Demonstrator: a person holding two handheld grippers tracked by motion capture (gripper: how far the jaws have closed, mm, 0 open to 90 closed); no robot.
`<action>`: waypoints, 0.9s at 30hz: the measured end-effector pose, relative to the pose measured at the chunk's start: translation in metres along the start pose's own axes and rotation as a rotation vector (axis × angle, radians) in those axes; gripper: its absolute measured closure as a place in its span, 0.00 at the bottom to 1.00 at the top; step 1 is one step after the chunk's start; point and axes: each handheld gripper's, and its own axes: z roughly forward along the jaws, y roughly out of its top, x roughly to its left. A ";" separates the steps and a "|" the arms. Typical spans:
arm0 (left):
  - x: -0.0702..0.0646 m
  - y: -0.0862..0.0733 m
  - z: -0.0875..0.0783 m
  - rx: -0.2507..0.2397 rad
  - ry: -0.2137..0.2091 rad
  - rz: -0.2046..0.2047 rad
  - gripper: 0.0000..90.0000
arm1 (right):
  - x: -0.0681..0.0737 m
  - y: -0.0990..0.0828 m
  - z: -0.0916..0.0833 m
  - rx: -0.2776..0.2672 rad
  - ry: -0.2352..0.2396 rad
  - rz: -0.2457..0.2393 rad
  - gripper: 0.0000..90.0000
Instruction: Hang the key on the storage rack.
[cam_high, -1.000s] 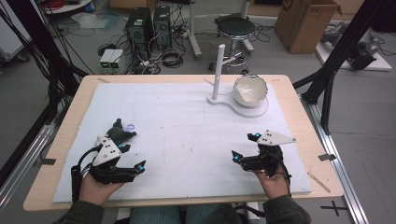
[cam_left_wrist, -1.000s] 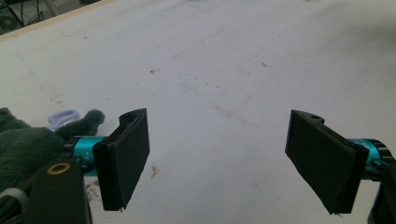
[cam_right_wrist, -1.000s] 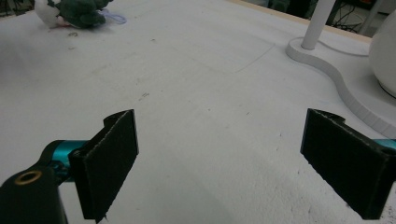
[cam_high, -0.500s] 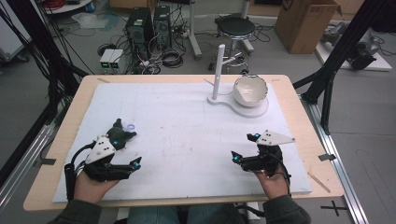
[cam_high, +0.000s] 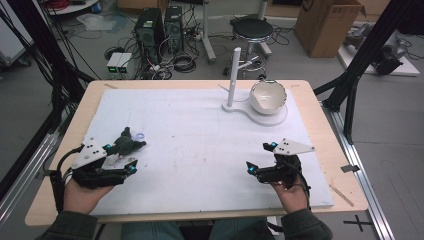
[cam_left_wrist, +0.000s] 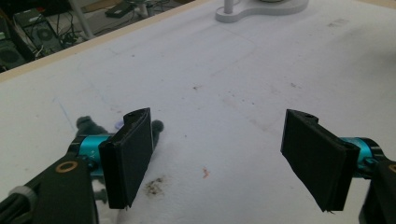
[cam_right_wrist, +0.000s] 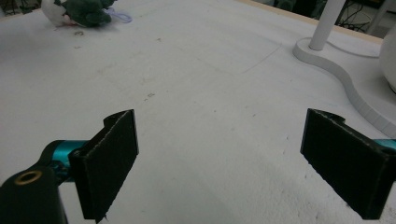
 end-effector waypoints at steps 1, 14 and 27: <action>0.002 0.001 0.000 0.000 0.003 -0.001 0.29 | 0.000 0.000 0.001 0.002 0.002 -0.001 0.12; 0.037 0.014 0.000 0.033 0.055 -0.036 0.30 | -0.003 0.001 -0.002 -0.013 -0.002 0.011 0.12; 0.067 0.031 -0.005 0.067 0.087 -0.045 0.30 | -0.007 0.000 -0.005 -0.021 0.002 0.002 0.12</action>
